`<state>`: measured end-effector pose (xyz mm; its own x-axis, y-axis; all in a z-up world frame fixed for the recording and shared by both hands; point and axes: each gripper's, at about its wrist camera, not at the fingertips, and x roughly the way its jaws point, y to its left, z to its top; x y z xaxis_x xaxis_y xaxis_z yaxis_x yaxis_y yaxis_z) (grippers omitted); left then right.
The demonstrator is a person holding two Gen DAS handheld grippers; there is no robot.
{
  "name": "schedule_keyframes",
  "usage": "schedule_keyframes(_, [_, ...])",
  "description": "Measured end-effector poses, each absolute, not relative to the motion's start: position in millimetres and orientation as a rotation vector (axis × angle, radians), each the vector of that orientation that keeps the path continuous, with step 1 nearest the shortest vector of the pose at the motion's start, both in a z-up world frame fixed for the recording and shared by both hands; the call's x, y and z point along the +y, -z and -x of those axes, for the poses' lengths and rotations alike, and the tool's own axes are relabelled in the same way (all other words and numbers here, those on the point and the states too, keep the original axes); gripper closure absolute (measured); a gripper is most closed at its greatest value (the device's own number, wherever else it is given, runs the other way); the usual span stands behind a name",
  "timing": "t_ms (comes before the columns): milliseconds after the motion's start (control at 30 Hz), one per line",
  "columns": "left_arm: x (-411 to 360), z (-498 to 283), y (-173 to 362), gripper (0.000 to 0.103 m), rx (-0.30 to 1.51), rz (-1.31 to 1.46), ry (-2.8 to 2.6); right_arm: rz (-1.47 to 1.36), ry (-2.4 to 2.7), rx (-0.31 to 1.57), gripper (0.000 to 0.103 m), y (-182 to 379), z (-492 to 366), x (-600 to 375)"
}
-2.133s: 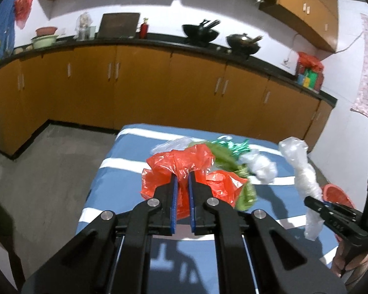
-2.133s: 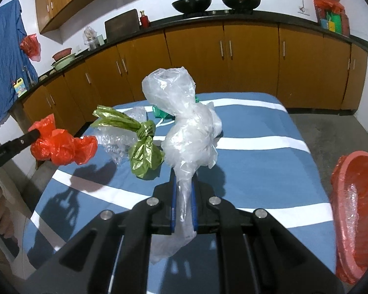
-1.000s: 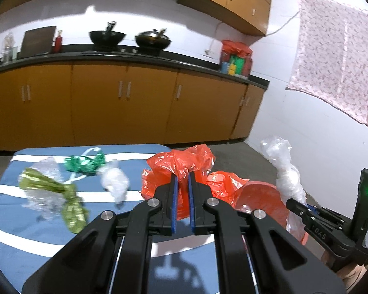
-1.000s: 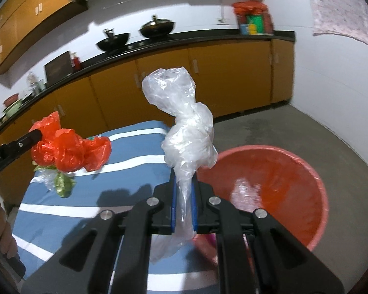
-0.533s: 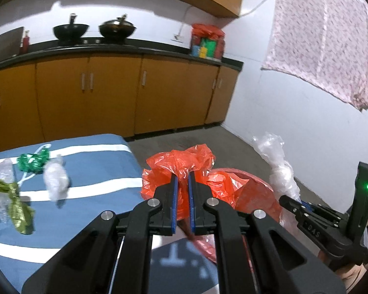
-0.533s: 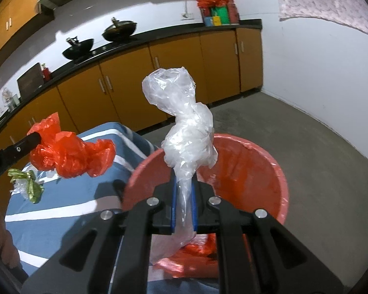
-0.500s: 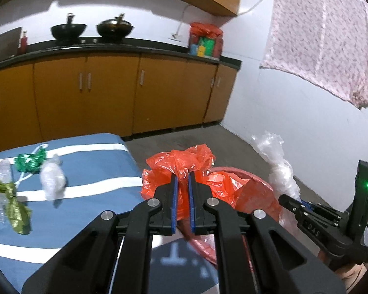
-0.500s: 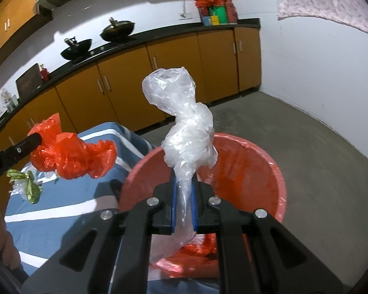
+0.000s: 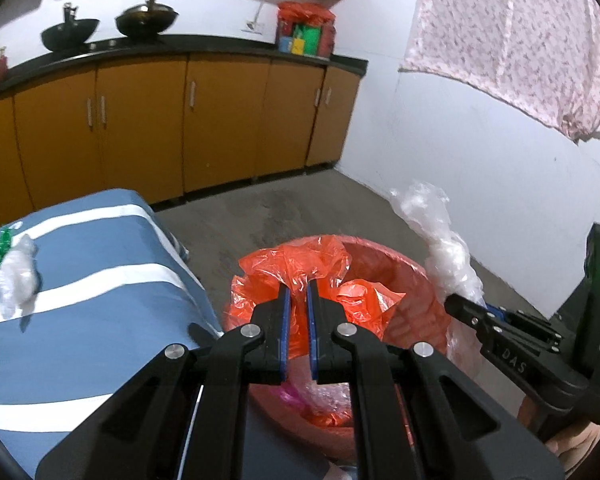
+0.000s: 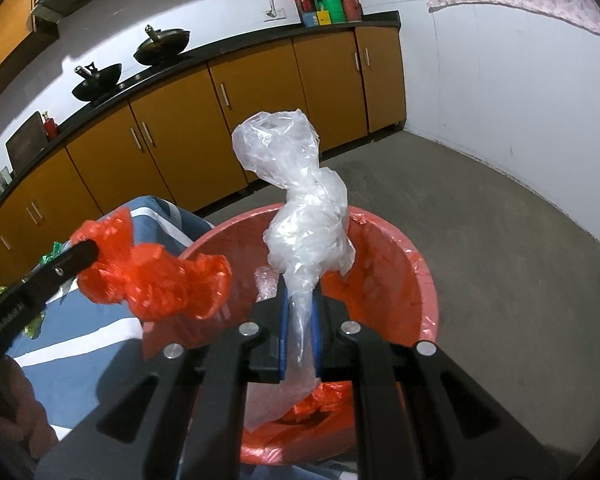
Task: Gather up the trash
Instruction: 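Carry both bags over the wastebasket and open both grippers to drop them, then grasp the white plastic bag with the right gripper while the left gripper grasps the green bag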
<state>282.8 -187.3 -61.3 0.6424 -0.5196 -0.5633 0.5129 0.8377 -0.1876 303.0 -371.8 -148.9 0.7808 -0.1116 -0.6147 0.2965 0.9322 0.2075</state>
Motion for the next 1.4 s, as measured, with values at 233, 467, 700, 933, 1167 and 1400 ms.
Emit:
schedule_keyframes(233, [-189, -285, 72, 0.068, 0.669, 0.012, 0.591, -0.326, 0.237, 0.636, 0.074, 156, -300, -381])
schedule_keyframes(467, [-173, -285, 74, 0.066, 0.678, 0.036, 0.55, -0.334, 0.249, 0.63, 0.074, 154, -295, -383])
schedule_keyframes(700, [-136, -278, 65, 0.056, 0.645, 0.044, 0.477, -0.297, 0.186, 0.609, 0.074, 136, -302, -353])
schedule_keyframes(933, [-68, -269, 56, 0.046, 0.604, 0.075, 0.348, -0.258, 0.068, 0.609, 0.074, 122, -323, -300])
schedule_keyframes(1167, [16, -259, 51, 0.036, 0.564, 0.084, 0.161, -0.203, -0.09, 0.629, 0.074, 116, -354, -216])
schedule_keyframes(1400, [98, -249, 60, 0.026, 0.556, 0.11, -0.027, -0.133, -0.248, 0.656, 0.07, 118, -391, -119])
